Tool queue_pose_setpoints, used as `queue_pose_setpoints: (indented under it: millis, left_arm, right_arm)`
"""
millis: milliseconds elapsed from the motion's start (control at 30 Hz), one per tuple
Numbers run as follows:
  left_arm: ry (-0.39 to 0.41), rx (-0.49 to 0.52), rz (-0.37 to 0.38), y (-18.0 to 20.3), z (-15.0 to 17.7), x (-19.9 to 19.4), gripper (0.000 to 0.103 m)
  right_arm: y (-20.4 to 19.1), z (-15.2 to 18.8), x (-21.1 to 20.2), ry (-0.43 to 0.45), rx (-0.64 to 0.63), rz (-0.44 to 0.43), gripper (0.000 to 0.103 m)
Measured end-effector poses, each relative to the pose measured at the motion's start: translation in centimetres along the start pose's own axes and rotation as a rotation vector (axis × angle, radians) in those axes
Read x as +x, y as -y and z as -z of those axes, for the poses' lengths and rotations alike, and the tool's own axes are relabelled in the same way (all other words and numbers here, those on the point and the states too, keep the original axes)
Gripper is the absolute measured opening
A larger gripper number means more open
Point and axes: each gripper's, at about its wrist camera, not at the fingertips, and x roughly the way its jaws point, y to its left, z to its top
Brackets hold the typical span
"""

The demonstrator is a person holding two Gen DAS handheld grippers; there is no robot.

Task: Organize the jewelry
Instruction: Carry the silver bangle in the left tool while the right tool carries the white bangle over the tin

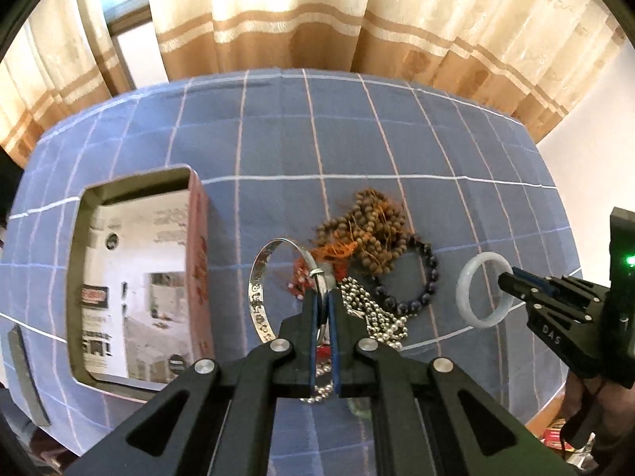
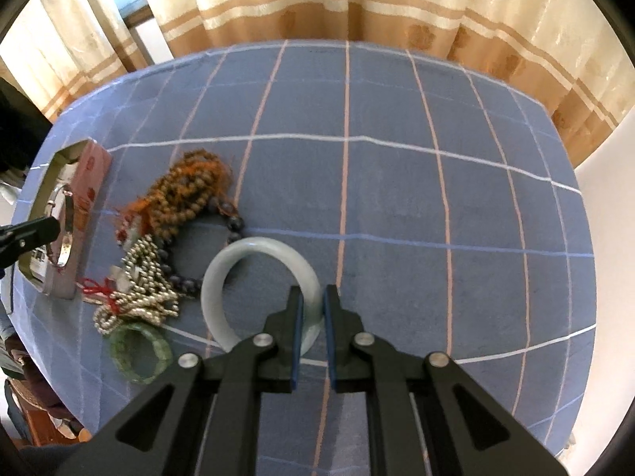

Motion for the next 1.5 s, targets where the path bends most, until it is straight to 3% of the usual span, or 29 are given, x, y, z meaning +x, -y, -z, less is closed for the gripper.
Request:
queue_pose_setpoints:
  millis: [233, 533, 1033, 1500]
  left_arm:
    - [0.054, 0.021, -0.022, -0.8, -0.9, -2.1, 0.004]
    - [0.055, -0.018, -0.083, -4.6, -0.3, -3.2, 0.004]
    - [0.041, -0.096, -0.124, -9.8, 1.9, -3.5, 0.004]
    - [0.034, -0.142, -0.140, -13.3, 1.6, -2.5, 0.004]
  right_arm:
    - [-2.8, -1.6, -0.8, 0.044, -0.024, -0.024, 0.012]
    - [-7.4, -3.1, -1.2, 0.074, -0.085, -0.060, 0.012]
    - [-13.6, -4.2, -0.9, 0.068, -0.178, -0.109, 0.012]
    - [-18.5, -5.8, 0.0, 0.050, -0.258, -0.153, 0.012]
